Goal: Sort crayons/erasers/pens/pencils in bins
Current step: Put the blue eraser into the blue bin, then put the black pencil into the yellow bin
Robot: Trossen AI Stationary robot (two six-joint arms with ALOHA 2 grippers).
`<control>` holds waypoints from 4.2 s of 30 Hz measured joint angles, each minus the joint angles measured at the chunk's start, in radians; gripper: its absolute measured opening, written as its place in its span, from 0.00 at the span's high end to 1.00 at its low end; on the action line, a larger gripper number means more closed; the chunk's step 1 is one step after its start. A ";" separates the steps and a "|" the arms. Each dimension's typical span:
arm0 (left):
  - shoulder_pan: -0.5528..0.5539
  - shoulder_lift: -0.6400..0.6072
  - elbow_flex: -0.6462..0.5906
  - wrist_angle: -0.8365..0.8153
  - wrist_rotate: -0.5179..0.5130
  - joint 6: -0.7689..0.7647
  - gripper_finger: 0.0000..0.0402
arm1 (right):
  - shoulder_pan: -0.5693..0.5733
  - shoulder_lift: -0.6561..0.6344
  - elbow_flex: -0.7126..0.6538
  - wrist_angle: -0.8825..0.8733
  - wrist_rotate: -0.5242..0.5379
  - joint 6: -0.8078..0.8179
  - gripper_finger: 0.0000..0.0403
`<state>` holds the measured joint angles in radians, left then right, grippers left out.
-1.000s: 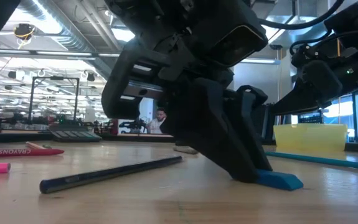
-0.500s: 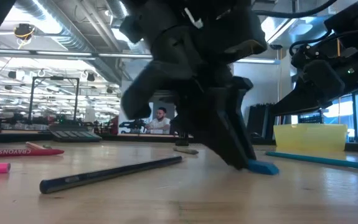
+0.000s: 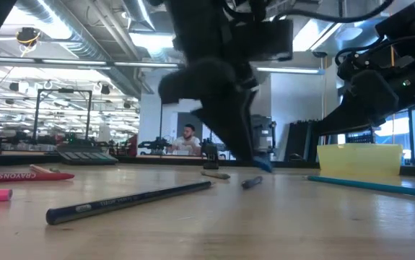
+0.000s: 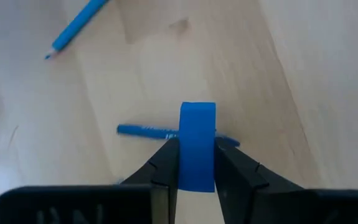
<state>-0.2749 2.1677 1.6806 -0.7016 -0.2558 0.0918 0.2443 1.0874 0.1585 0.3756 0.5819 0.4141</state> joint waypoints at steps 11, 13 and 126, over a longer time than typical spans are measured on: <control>-0.051 -0.002 0.014 -0.709 0.045 -0.239 0.86 | 0.000 0.000 0.000 0.000 0.000 0.049 0.61; -0.083 -0.008 -0.015 -0.809 0.056 -0.299 0.87 | 0.000 0.000 0.000 0.000 0.001 0.048 0.61; -0.039 -0.477 -0.663 0.401 0.115 -0.802 0.62 | 0.053 0.013 0.368 -0.753 -0.146 0.347 0.61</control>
<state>-0.3143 1.6910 1.0180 -0.3008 -0.1407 -0.7097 0.2975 1.1000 0.5266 -0.3775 0.4363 0.7608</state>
